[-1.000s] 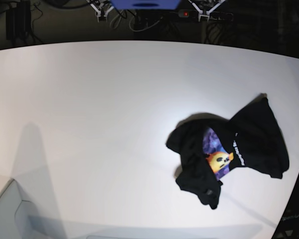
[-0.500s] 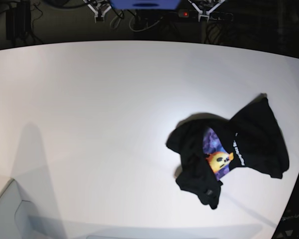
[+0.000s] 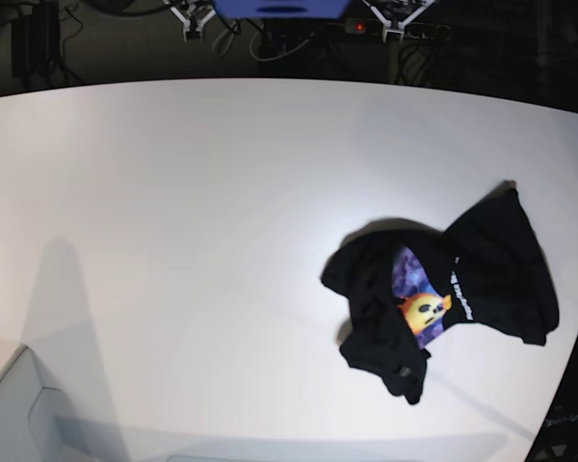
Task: Layout the t-shirt on the table in an organized manner, then fold the t-shirt properly
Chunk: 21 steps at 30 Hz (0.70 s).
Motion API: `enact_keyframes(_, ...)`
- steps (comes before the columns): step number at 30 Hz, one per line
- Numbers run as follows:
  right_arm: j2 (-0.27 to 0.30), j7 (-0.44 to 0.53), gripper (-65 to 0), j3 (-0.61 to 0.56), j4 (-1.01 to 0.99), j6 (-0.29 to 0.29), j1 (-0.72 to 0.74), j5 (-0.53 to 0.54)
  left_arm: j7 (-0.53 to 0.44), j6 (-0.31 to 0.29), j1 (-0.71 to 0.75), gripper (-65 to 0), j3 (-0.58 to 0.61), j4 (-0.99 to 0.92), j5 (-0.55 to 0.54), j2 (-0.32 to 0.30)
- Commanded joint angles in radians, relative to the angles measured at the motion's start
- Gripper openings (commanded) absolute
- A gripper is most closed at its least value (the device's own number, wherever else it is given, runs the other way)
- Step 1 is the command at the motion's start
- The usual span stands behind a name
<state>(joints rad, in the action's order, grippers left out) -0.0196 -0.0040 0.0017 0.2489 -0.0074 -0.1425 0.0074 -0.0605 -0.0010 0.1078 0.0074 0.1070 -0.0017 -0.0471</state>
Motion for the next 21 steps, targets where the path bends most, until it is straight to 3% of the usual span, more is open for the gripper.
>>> enact_keyframes(1, -0.003, 0.003, -65.0, -0.001, 0.003, 0.011, -0.006, 0.006, -0.003, 0.005, 0.003, -64.8, -0.001, 0.003, 0.001, 0.000)
enact_keyframes(7, 0.017, 0.005, -65.0, 0.001, 0.019, 0.011, -0.042, 0.006, -0.008, 0.000, 0.033, -64.9, -0.005, 0.006, -0.005, -0.012)
enact_keyframes(11, 0.042, 0.005, -65.0, 0.001, 0.165, 0.011, -0.148, 0.006, -0.003, -0.001, 0.105, -64.9, -0.007, 0.096, -0.005, -0.046)
enact_keyframes(21, 0.112, -0.004, -65.0, 0.005, 0.723, 0.011, -0.498, 0.006, -0.003, 0.000, 0.481, -64.9, -0.007, 0.722, -0.008, -0.135)
